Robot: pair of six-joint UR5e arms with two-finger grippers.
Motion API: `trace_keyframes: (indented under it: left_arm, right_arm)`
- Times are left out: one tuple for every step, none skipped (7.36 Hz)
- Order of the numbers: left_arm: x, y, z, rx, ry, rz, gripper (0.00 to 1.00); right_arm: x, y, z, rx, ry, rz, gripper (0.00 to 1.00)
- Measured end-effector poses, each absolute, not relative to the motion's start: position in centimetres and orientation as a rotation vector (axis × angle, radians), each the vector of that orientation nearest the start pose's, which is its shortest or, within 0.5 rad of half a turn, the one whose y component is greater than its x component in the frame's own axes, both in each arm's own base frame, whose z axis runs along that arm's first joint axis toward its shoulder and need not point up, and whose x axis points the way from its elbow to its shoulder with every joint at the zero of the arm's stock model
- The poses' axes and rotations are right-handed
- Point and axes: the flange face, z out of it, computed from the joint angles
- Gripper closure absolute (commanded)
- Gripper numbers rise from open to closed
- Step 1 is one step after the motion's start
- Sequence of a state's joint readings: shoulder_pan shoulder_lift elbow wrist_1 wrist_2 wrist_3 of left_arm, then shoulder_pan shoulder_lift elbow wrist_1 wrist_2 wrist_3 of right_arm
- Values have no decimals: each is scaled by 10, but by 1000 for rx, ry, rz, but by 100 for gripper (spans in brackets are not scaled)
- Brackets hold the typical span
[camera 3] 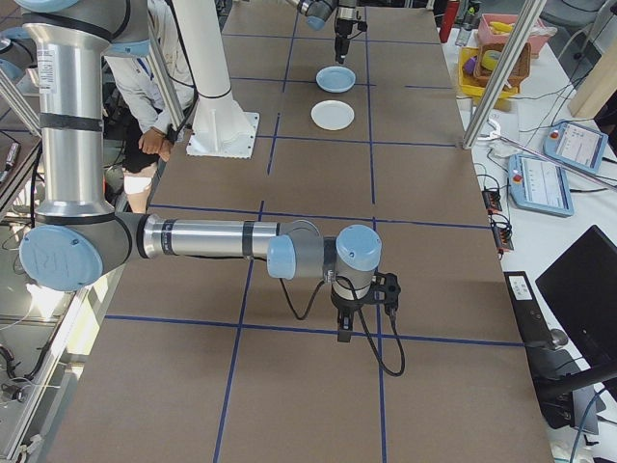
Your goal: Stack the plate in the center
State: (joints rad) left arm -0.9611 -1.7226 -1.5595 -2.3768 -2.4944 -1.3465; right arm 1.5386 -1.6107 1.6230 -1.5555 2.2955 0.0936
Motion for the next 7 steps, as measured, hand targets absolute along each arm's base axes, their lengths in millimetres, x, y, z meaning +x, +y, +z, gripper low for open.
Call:
trace_keyframes:
  left_arm:
    - [299, -497, 453, -219, 1210, -228, 0]
    - [332, -497, 429, -218, 1214, -243, 0]
    - [367, -490, 412, -215, 1211, -256, 0]
    - [394, -482, 403, -207, 1205, -266, 0]
    - [413, -474, 400, -203, 1197, -270, 0]
    - [429, -468, 399, -208, 1190, -269, 1]
    - [441, -463, 398, -217, 1184, -262, 4]
  right_arm:
    - [52, -479, 654, -19, -725, 49, 0]
    - [52, -479, 654, -19, -726, 49, 0]
    - [52, -479, 654, -19, -725, 49, 0]
    - [52, -479, 654, -19, -725, 49, 0]
    - [52, -479, 654, -19, -725, 49, 0]
    - [52, -479, 654, -19, -725, 49, 0]
    - [52, -479, 654, -19, -725, 49, 0]
